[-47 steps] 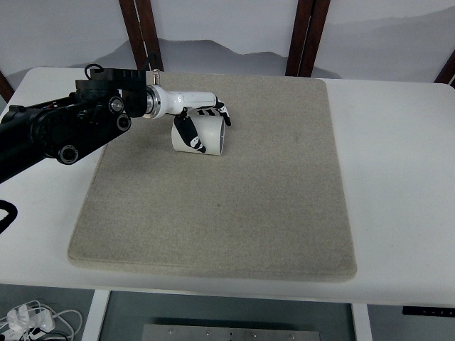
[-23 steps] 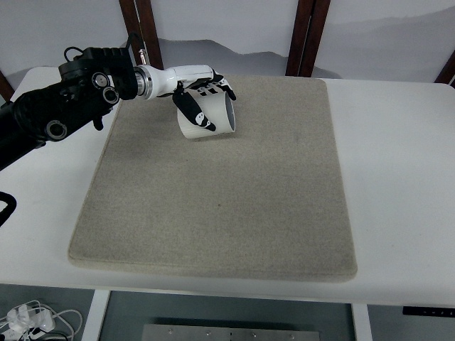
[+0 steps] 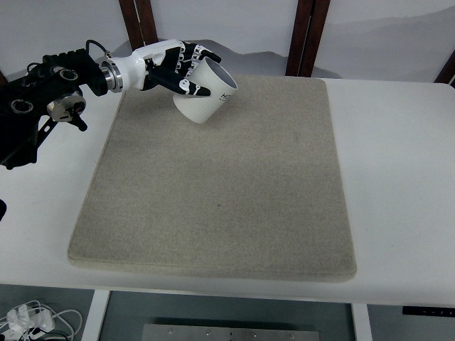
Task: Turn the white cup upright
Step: 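Lift the cup with the left hand and rotate its opening upward, then lower the cup onto the mat and tilt it to stand upright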
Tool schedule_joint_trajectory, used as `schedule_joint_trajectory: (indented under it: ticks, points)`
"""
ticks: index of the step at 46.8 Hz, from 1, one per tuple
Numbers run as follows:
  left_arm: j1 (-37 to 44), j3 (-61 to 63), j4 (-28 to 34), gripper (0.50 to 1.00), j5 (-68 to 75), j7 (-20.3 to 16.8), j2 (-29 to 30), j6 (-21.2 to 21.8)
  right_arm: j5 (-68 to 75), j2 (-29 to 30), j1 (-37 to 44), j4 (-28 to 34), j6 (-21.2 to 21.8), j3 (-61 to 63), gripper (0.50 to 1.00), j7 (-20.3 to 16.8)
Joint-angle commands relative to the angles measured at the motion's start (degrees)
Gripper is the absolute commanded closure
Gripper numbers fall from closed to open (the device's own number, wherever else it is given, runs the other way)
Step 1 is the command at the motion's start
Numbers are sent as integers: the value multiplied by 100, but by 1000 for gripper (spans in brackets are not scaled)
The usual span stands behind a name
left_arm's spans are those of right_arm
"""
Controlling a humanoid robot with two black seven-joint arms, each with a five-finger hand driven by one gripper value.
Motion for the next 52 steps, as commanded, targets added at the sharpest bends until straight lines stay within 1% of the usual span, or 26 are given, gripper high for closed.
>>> schedule_joint_trajectory:
  ticks: [1,5,12,19,24,33,43,52]
  points:
    - [113,9,215,1000,-227,-331,-45,-100,0,0,0,0,0,0,548,-1]
    - [262,0,356,1000,-262,-621,-124,-117,0,0,0,0,0,0,548,-1]
    - [517,-61,497,1000,-288,-1280,-221,-179,0,0,0,0,0,0,548,-1]
    - [737,-158,550,1000,-447,-1658,-326,-196,0,0,0,0,0,0,548,-1]
    - [816,-211,567,1000,-464,-2132,-335,-188,0,0,0,0,0,0,548,-1]
    - [992,-211,637,1000,-464,-2153,-414,-135,0,0,0,0,0,0,548,-1]
    - [1036,-176,1050,1000,-412,-2153,-607,-135,0,0,0,0,0,0,548,-1]
    - [1097,-202,1121,1000,-412,-2153,-748,15,0,0,0,0,0,0,548,-9]
